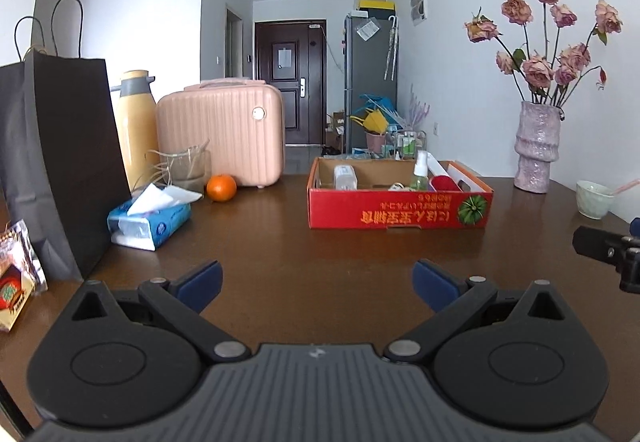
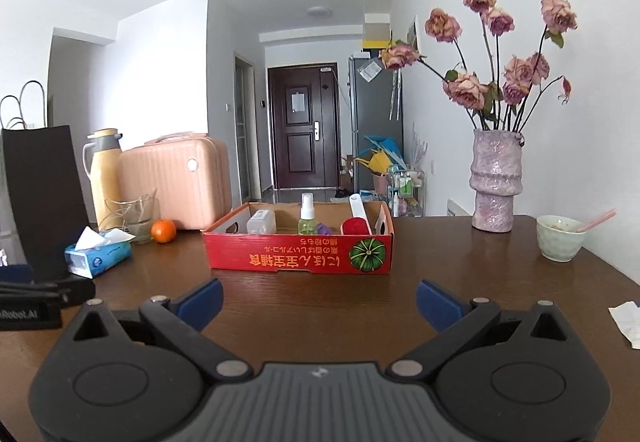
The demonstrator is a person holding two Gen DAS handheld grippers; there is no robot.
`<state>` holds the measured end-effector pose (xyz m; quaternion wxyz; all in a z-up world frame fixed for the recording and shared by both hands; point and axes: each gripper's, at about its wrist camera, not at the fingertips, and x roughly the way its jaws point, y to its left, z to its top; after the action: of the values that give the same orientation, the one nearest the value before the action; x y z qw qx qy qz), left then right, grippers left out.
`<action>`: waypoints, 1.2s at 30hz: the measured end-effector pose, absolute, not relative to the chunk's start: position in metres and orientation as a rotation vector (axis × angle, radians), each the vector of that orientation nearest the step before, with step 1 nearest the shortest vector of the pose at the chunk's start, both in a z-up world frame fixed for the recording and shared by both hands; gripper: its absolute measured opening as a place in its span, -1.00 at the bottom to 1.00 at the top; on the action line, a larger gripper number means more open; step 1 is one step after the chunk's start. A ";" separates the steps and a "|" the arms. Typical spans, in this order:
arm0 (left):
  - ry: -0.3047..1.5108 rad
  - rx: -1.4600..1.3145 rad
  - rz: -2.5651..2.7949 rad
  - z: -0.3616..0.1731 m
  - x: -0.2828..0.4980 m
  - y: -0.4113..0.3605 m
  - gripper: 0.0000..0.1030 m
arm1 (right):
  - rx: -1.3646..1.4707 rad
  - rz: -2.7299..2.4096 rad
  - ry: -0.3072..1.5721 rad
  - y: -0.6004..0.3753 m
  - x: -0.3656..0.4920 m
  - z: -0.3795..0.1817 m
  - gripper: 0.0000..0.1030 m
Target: Organize rigid objects
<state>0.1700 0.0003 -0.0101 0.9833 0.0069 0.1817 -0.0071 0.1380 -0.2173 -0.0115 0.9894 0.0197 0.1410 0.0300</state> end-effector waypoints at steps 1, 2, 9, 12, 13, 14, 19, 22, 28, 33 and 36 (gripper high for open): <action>0.369 0.012 -0.016 -0.011 0.168 0.000 1.00 | 0.040 0.063 0.281 -0.217 0.134 -0.012 1.00; 0.371 0.012 -0.016 -0.012 0.165 0.000 1.00 | 0.040 0.063 0.282 -0.216 0.130 -0.012 1.00; 0.366 0.010 -0.019 -0.012 0.155 0.001 1.00 | 0.027 0.069 0.288 -0.211 0.117 -0.013 1.00; 0.364 0.010 -0.020 -0.011 0.154 0.001 1.00 | 0.025 0.071 0.286 -0.211 0.115 -0.013 1.00; 0.363 0.010 -0.020 -0.011 0.154 0.000 1.00 | 0.025 0.072 0.286 -0.211 0.115 -0.013 1.00; 0.362 0.010 -0.019 -0.011 0.154 0.001 1.00 | 0.025 0.072 0.286 -0.211 0.115 -0.013 1.00; 0.360 0.009 -0.016 -0.011 0.153 0.001 1.00 | 0.025 0.073 0.286 -0.211 0.116 -0.012 1.00; 0.361 0.010 -0.018 -0.011 0.153 0.001 1.00 | 0.026 0.074 0.288 -0.210 0.116 -0.013 1.00; 0.359 0.011 -0.018 -0.011 0.153 0.001 1.00 | 0.027 0.074 0.290 -0.210 0.116 -0.013 1.00; 0.355 0.011 -0.020 -0.011 0.152 0.001 1.00 | 0.027 0.074 0.290 -0.210 0.116 -0.013 1.00; 0.354 0.016 -0.026 -0.011 0.152 0.000 1.00 | 0.027 0.072 0.291 -0.209 0.116 -0.013 1.00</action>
<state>0.1519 0.0001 -0.0115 0.9843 0.0078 0.1759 -0.0130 0.1162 -0.2094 -0.0131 0.9887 0.0133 0.1452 0.0360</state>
